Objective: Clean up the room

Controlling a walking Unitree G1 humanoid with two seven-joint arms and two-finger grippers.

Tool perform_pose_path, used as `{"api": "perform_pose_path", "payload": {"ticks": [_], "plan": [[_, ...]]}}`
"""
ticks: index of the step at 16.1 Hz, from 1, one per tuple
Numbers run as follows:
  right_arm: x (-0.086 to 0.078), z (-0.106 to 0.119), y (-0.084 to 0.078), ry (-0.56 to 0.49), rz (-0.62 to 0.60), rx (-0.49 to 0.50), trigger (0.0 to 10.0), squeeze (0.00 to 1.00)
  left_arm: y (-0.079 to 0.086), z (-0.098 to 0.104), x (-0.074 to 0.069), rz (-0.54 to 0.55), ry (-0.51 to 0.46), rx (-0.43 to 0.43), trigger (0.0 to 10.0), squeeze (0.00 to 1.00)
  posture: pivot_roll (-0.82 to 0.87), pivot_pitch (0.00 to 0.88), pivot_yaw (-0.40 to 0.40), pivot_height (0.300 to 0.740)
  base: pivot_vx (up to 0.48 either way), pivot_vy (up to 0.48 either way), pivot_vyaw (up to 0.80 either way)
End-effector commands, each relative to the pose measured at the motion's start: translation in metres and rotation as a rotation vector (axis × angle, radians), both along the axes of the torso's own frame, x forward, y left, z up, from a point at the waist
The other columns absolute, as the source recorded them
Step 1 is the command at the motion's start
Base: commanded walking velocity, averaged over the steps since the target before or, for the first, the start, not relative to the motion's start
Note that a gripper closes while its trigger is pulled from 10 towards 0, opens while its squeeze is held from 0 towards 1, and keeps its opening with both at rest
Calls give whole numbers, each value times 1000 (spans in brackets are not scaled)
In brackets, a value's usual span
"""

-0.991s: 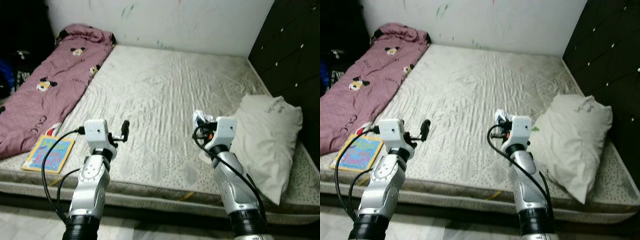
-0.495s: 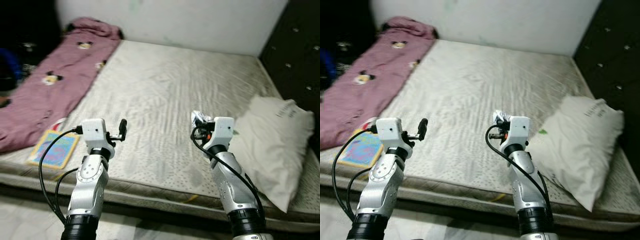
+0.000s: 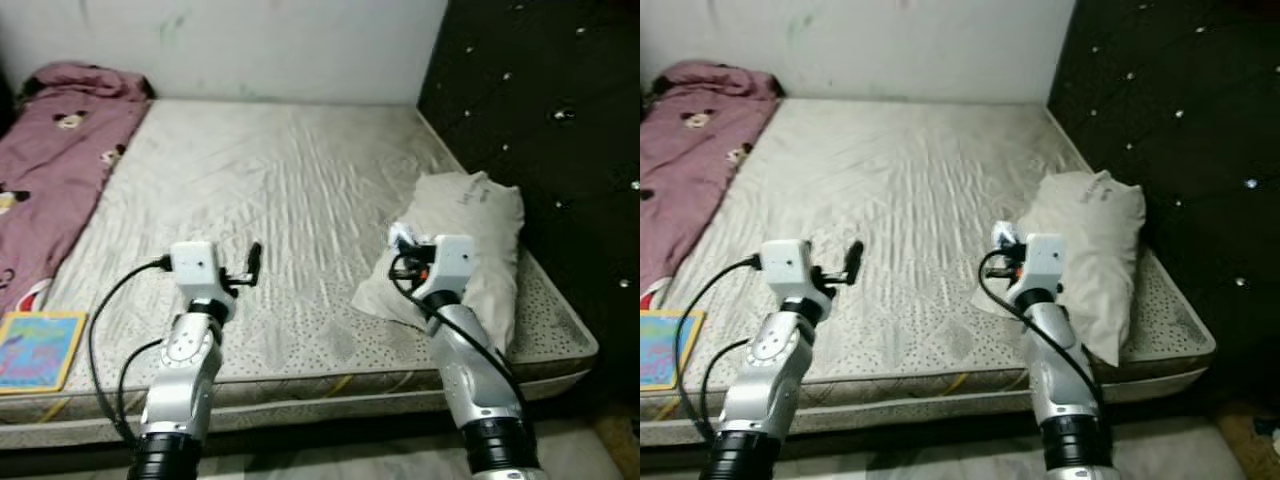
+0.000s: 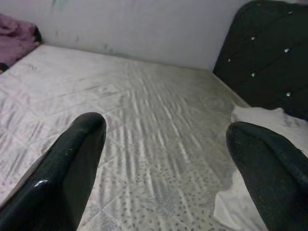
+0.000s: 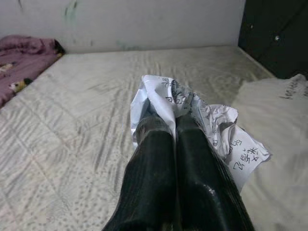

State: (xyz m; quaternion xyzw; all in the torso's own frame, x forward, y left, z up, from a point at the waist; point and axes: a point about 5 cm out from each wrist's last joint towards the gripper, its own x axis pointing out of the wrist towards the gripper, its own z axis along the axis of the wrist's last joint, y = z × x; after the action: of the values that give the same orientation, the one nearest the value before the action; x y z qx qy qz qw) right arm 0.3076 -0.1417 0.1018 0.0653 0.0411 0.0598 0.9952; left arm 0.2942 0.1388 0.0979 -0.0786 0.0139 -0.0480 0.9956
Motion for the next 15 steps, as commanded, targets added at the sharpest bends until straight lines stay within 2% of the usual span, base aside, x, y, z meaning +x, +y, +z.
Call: {"api": "perform_pose_path", "payload": {"ticks": [1,10,14,15], "plan": [[0,-1,3,4,4,1,10000,0,5,4,0,15,-16,13,10000,0,-7,0,-40,740,0,0,0],[1,-1,2,3,7,-1,10000,0,2,6,0,-14,-34,-1,10000,0,-7,0,-40,740,0,0,0],[1,-1,2,11,7,-1,10000,0,1,6,-2,-29,-38,-22,10000,0,-8,0,-43,740,0,0,-727],[1,-1,2,10,6,-1,10000,0,1,6,-2,-31,-39,-22,10000,0,-7,0,-43,740,240,0,0]]}}
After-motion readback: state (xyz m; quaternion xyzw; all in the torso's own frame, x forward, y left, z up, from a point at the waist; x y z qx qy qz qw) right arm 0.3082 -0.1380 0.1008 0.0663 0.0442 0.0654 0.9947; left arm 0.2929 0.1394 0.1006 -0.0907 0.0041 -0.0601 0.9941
